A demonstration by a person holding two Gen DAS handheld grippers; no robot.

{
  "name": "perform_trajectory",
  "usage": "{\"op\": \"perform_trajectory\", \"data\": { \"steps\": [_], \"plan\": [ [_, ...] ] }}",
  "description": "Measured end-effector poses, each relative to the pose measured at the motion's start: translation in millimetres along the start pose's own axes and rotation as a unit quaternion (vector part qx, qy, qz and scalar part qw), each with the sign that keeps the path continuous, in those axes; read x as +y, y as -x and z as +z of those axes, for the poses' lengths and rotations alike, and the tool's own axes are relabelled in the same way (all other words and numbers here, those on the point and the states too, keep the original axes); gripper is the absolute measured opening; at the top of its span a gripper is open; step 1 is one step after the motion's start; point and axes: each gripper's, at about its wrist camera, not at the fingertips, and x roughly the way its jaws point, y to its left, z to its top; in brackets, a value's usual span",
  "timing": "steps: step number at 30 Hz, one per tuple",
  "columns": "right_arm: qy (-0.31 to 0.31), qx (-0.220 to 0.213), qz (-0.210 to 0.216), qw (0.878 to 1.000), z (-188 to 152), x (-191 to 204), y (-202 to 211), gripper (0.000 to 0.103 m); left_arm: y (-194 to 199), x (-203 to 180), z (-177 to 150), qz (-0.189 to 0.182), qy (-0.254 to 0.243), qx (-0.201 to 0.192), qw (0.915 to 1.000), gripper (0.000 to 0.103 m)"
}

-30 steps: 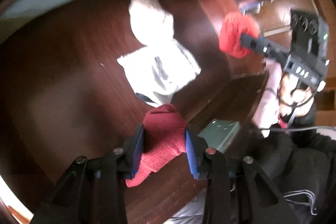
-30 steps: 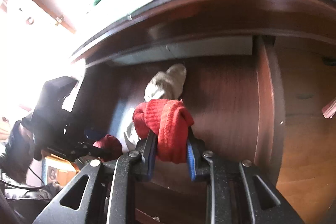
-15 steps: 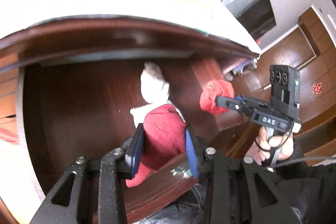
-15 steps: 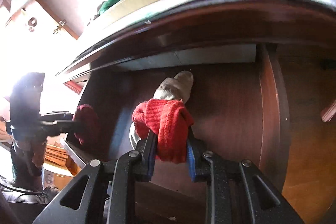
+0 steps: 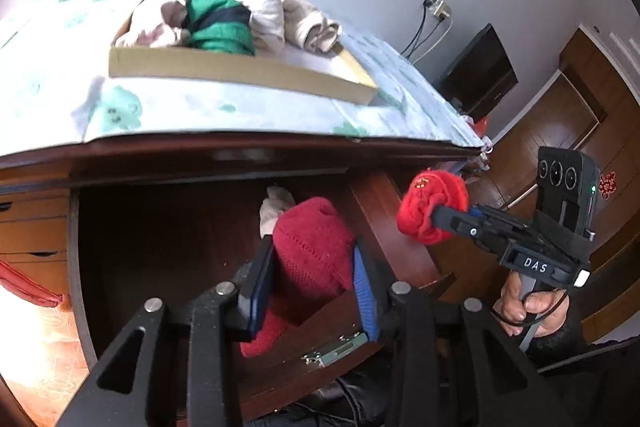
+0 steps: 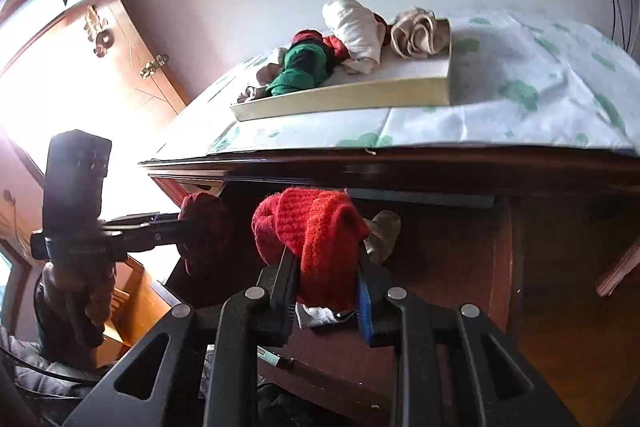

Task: Take underwear out of drawer
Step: 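Lift both red items out of the drawer toward the tray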

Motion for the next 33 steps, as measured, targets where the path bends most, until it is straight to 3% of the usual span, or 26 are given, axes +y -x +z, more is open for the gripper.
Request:
{"op": "perform_trajectory", "data": {
  "steps": [16,22,26,33],
  "plan": [
    [0.019,-0.104,-0.006,0.994,48.0,14.0,35.4,0.027,16.4,-39.5,52.6,-0.001,-0.050,-0.077,0.9958,0.036],
    [0.003,-0.133,-0.005,0.991,61.8,8.6,39.4,0.027,16.9,-47.4,69.9,-0.003,-0.051,-0.103,0.9934,0.036],
    [-0.013,-0.152,-0.003,0.988,72.3,2.0,37.0,0.027,14.4,-53.5,79.6,0.020,-0.062,-0.128,0.9896,0.036],
    [-0.039,-0.166,0.003,0.985,88.4,-6.9,25.5,0.027,4.4,-59.1,97.0,0.025,-0.066,-0.138,0.9879,0.036]
  ]
}}
